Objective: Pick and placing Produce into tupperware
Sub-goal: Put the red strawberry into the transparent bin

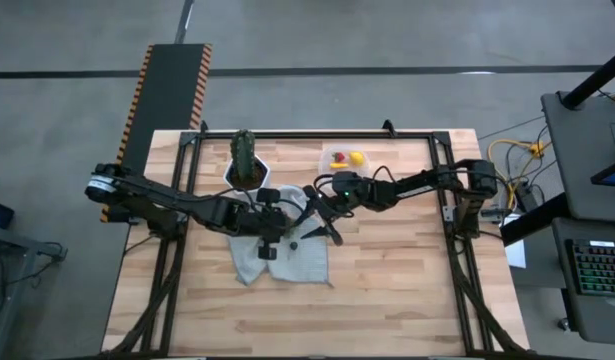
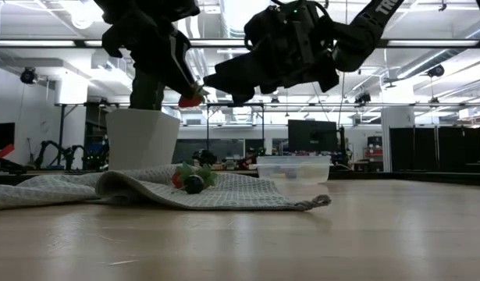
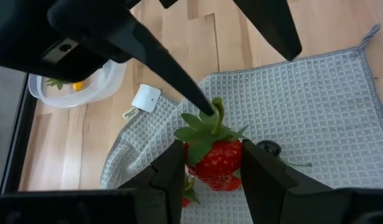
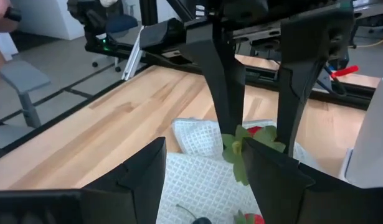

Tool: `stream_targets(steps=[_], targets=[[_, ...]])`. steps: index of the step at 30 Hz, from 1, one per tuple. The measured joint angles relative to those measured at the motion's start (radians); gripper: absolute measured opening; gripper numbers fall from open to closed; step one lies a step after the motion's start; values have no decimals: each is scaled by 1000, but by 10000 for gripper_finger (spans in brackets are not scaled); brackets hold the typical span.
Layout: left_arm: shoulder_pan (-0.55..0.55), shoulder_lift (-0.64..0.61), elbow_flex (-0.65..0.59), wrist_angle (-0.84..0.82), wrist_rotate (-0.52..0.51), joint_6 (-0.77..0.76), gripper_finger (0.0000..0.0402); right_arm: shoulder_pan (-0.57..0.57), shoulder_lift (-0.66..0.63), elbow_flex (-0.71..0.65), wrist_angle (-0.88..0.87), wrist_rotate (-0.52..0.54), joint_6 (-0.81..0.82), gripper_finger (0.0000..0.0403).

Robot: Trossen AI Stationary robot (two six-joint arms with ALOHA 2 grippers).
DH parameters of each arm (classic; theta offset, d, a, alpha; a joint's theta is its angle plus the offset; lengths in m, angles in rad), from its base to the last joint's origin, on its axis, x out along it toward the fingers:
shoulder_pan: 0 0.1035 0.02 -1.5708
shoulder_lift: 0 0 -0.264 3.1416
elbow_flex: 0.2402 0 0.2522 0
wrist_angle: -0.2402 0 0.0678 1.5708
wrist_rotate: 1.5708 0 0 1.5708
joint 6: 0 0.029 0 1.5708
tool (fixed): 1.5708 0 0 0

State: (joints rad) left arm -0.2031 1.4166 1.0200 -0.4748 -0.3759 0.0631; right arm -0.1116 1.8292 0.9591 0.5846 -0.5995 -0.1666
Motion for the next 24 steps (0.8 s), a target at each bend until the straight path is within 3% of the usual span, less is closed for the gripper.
stream_targets(steps=[14, 24], targets=[[-1, 0, -3, 23, 0, -3, 106, -2, -8, 11, -28, 52, -9, 202], [0, 0, -3, 22, 0, -3, 106, -2, -8, 13, -27, 55, 2, 157]])
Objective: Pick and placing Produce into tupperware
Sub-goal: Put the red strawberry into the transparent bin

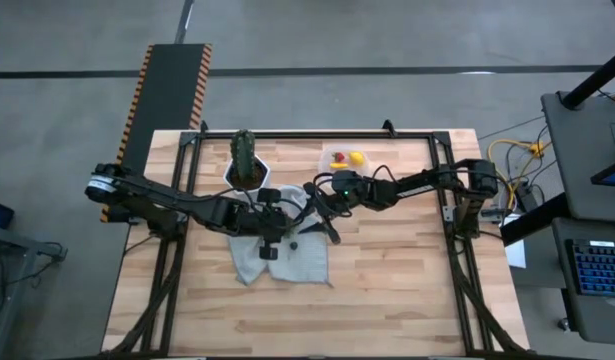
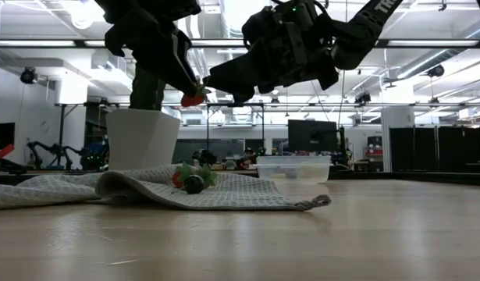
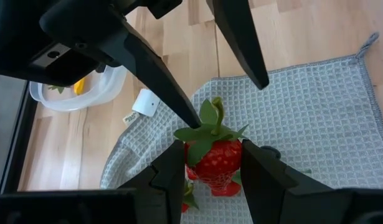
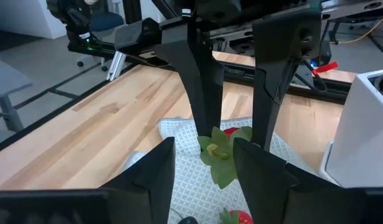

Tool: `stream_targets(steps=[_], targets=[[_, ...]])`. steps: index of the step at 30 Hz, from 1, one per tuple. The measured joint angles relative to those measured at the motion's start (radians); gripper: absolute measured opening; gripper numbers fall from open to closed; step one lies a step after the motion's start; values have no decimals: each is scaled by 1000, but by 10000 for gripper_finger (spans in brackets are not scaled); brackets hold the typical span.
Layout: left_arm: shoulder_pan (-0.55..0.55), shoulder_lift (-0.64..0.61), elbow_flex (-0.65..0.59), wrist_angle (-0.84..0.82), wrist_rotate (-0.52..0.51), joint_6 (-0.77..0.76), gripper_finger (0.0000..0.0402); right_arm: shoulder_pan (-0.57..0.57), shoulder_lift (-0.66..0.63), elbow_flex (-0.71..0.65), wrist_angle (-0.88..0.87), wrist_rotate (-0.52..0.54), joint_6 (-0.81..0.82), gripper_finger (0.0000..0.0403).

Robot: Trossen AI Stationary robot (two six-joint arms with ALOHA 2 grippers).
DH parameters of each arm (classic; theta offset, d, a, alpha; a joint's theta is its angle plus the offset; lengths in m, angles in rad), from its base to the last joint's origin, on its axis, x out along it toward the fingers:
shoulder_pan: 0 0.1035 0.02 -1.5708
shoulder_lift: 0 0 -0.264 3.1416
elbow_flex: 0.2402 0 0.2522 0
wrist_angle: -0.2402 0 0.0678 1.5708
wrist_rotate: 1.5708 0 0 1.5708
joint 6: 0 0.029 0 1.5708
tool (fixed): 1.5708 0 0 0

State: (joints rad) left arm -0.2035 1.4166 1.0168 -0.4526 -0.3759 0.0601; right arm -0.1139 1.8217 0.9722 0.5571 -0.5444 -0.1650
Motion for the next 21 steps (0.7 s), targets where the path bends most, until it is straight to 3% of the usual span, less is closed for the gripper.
stream_targets(steps=[8, 21], targets=[[1, 0, 0, 1, 0, 0, 106, 0, 0, 0, 0, 0, 0, 127], [1, 0, 0, 25, -2, -1, 106, 0, 0, 0, -1, -1, 0, 116]])
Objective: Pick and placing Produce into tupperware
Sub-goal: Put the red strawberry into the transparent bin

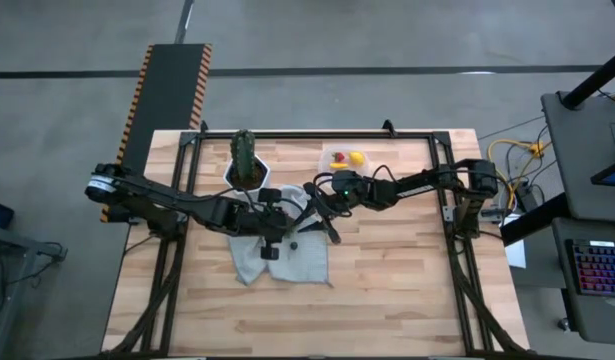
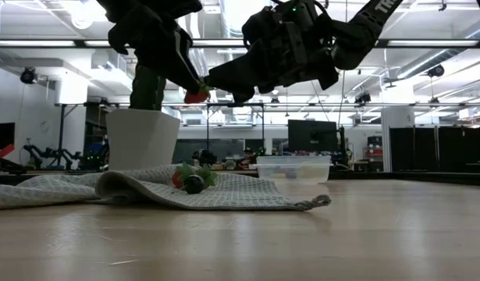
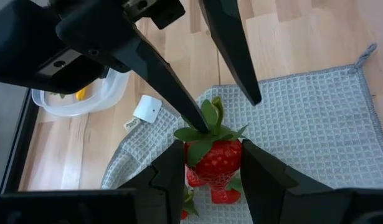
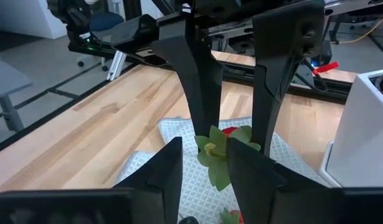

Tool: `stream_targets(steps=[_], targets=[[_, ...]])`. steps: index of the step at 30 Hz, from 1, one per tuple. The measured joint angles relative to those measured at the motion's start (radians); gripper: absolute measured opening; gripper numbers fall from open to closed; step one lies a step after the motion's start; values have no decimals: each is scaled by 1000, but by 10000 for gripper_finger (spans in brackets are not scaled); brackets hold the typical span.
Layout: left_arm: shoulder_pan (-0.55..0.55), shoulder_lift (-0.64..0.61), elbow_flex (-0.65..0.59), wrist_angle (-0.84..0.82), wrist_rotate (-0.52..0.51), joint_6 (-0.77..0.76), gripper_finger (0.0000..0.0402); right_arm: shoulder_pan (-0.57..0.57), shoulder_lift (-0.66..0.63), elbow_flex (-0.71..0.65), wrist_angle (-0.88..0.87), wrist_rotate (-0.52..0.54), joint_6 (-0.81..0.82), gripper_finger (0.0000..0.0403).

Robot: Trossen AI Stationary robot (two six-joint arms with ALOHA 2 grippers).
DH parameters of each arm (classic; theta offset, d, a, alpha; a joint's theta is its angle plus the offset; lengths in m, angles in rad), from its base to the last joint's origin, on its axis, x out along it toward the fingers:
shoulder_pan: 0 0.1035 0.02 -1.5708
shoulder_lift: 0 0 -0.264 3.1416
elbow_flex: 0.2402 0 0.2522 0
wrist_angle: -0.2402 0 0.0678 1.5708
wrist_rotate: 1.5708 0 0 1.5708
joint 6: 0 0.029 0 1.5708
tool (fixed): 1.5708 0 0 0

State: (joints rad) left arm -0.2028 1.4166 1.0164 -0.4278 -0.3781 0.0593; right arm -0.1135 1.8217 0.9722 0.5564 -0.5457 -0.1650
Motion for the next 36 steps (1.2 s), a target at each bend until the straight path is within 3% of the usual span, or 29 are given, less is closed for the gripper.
stream_targets(steps=[8, 17, 27, 36], targets=[[0, 0, 0, -1, -1, 0, 106, 0, 0, 0, 0, 1, 0, 86], [0, 0, -1, -1, -1, 0, 106, 0, 0, 0, 0, 58, 18, 15], [0, 0, -1, 0, 6, 0, 109, 0, 0, 0, 0, 58, 16, 9], [0, 0, 0, 1, 12, -27, 216, 0, 1, 0, -2, 50, 16, 8]])
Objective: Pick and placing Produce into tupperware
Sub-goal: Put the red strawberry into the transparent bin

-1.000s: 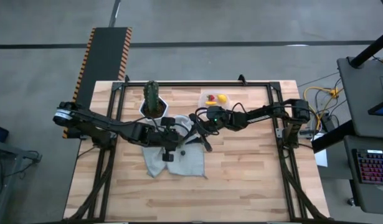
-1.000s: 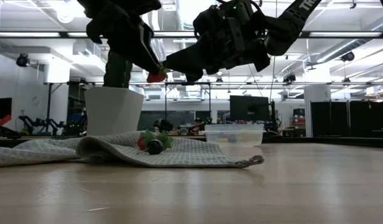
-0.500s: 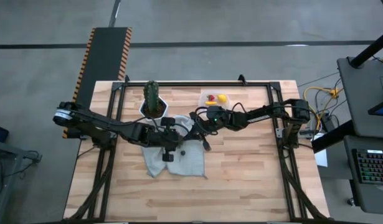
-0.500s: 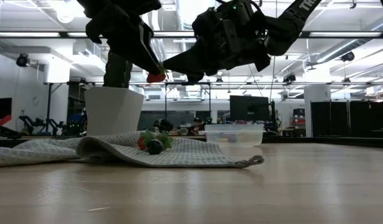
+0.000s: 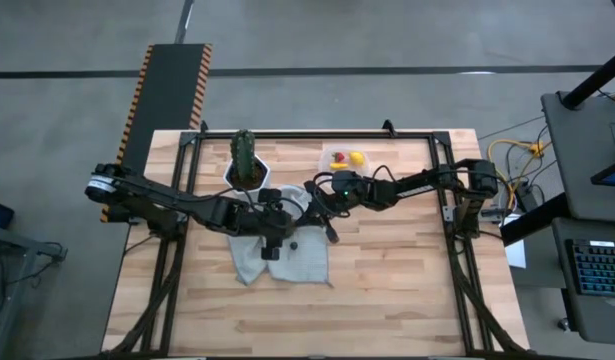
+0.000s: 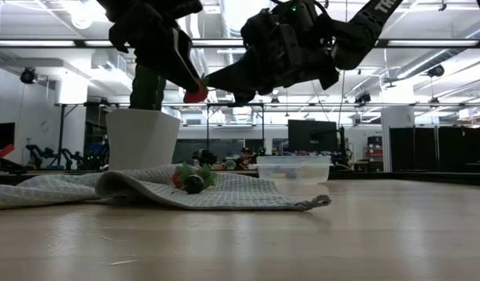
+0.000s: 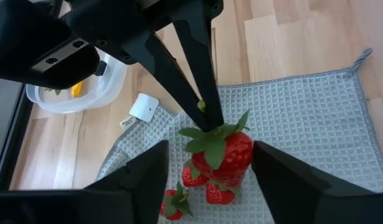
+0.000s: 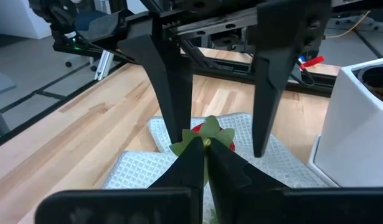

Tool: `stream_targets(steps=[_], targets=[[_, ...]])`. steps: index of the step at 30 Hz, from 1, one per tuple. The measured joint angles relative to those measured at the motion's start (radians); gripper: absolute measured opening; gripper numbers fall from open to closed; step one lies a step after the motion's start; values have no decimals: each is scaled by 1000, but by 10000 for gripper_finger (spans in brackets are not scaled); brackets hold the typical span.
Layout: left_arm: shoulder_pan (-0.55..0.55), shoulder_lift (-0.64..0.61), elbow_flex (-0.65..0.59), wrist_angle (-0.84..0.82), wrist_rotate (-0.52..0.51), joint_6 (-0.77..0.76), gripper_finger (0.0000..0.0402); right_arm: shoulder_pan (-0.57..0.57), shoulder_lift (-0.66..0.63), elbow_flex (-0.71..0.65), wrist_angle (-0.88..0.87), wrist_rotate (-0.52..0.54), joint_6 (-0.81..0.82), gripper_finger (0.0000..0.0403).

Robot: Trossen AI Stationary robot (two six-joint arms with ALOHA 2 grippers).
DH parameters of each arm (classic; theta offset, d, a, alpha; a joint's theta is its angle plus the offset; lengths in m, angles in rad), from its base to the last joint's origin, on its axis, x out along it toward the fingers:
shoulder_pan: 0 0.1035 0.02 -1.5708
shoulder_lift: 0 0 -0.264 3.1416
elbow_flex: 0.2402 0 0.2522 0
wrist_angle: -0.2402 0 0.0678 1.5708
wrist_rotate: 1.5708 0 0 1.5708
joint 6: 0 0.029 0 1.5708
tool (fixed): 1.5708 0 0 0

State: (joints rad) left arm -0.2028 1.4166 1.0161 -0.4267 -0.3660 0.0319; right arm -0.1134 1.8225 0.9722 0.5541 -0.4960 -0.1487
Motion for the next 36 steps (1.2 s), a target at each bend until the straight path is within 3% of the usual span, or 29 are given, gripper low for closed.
stream_targets(steps=[6, 13, 20, 28, 36], targets=[[0, 0, 5, 0, 3, 0, 239, 0, 0, 0, 0, 0, 7, 8], [-3, -32, 28, -34, 150, -30, 241, -5, 0, -3, -34, 21, 10, 8], [-9, -150, 32, -123, 151, -126, 242, -49, -6, -12, -94, 69, -11, 8], [-24, -272, 23, -153, 153, -133, 242, -70, -14, -15, -112, 89, -28, 8], [-46, -365, 23, -159, 154, -158, 242, -162, -49, -17, -197, 149, -67, 8]])
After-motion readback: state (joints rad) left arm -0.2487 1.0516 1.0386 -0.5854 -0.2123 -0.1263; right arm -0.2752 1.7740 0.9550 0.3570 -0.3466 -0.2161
